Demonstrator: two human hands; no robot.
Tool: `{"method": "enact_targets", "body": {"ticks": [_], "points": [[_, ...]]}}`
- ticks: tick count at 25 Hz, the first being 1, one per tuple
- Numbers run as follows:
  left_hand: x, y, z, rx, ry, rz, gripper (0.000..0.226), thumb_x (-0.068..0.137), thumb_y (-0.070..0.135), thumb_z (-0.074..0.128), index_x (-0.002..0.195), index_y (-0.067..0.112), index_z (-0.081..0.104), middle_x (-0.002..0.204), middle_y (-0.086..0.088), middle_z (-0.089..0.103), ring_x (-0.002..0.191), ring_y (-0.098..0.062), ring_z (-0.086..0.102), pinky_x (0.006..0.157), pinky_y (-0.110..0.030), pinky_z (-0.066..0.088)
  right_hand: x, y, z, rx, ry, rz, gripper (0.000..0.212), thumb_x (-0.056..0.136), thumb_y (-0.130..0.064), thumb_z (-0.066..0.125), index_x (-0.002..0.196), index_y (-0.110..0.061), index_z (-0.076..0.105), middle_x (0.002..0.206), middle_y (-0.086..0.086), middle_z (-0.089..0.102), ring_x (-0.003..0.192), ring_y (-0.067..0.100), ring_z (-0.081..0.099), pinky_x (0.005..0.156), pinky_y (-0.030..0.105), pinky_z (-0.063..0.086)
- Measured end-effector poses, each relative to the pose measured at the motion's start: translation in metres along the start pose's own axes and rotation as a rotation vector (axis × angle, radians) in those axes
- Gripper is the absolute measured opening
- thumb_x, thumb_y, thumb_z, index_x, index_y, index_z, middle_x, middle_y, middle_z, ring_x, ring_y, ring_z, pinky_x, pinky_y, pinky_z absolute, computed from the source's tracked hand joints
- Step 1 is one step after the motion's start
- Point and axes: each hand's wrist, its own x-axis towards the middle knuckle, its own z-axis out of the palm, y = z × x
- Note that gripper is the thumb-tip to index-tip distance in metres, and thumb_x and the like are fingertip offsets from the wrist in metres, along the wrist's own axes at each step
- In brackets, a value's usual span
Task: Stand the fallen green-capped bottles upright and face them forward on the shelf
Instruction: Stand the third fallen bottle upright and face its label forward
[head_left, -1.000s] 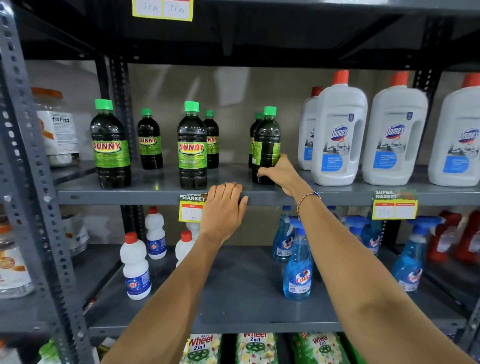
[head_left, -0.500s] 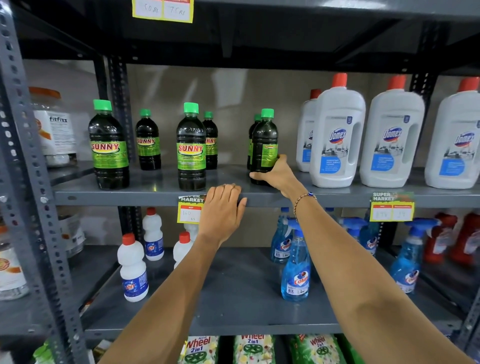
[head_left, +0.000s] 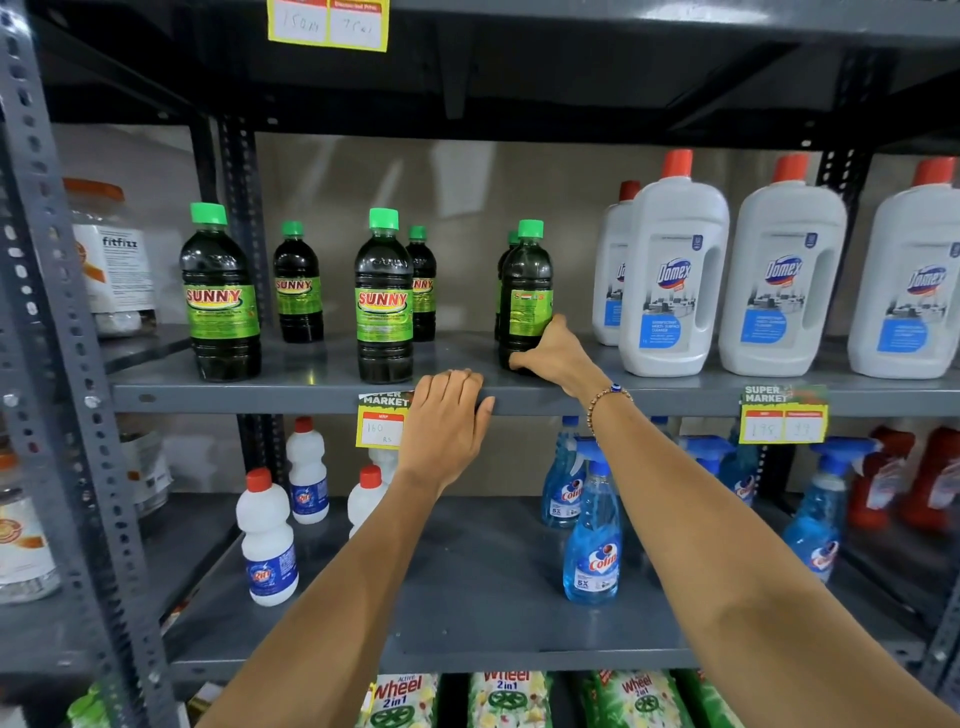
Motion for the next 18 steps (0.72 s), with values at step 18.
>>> {"method": "enact_targets", "body": {"ticks": [18], "points": [[-0.0002, -0.0002, 0.0012, 0.003, -0.018, -0.016, 0.037, 0.098, 0.035, 0.035, 0.112, 0.009, 0.058, 0.108, -0.006, 0.064, 0.098, -0.026, 0.059, 0.087, -0.036, 0.038, 0.0011, -0.0001, 0.0024, -0.068, 0.017, -0.033, 0.085, 0.070, -0.023, 0.082, 0.132, 0.000, 0.028, 0.134, 0.014, 0.039, 0.125, 0.027, 0.044, 0.100, 0.035, 0.042]]}}
